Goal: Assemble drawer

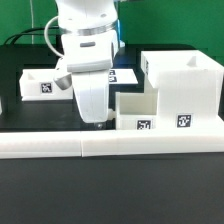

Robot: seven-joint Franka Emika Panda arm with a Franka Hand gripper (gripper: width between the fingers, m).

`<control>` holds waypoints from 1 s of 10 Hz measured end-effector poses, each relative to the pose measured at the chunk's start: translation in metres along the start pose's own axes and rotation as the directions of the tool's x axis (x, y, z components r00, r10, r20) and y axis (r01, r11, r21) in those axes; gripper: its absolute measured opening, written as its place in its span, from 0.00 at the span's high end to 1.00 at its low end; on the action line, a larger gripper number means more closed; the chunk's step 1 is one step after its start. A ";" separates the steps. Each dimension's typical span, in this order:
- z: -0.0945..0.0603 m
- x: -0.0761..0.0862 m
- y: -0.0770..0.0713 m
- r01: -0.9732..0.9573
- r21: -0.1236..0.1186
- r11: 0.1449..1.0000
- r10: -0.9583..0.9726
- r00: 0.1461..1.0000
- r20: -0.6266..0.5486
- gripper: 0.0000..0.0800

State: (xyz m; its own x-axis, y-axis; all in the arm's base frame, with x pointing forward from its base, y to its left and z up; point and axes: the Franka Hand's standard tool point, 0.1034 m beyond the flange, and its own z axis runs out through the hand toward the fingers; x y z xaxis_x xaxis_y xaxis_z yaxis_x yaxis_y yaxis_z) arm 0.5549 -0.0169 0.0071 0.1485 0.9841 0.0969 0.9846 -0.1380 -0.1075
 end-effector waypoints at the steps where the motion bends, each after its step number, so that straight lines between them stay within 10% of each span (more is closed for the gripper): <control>1: 0.001 0.001 -0.003 -0.062 -0.008 0.998 0.062 0.998 -0.004 0.19; 10: 0.002 -0.004 -0.004 0.096 0.021 0.995 -0.096 0.995 -0.001 0.19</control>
Offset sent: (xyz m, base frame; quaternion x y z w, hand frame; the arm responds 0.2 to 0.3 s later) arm 0.0000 0.0000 0.0000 0.0000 0.0000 0.0000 1.0000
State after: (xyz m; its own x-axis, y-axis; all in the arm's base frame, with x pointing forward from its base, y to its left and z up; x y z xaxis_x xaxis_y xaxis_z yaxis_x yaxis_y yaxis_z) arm 0.5499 -0.0203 0.0047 0.0538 0.9927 0.1079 0.9921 -0.0409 -0.1184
